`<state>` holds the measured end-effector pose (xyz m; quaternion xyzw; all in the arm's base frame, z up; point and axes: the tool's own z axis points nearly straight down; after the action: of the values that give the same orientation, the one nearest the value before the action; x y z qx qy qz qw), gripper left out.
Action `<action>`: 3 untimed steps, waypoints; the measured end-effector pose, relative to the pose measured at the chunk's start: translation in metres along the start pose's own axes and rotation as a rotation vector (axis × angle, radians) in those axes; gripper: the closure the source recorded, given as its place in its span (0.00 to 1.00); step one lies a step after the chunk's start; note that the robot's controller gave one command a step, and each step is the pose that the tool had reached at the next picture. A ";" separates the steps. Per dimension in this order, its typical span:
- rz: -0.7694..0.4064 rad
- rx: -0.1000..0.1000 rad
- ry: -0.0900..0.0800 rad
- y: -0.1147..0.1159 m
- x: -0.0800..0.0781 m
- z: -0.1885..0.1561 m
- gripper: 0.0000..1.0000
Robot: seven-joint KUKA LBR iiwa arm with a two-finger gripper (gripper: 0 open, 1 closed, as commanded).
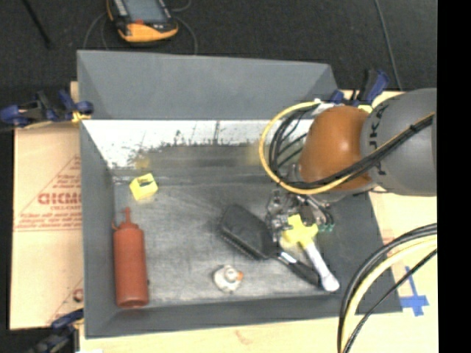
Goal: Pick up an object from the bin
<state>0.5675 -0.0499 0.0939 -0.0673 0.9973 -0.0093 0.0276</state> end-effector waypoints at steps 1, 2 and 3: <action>0.000 -0.005 0.008 0.002 0.005 -0.002 1.00; -0.007 -0.019 0.043 -0.024 0.011 -0.024 1.00; -0.081 -0.022 0.049 -0.039 0.068 -0.042 1.00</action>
Offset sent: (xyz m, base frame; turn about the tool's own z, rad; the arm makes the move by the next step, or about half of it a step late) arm -0.0076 -0.0457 0.0431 -0.0041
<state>0.5031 -0.0966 0.1333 -0.1077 0.9942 -0.0008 0.0021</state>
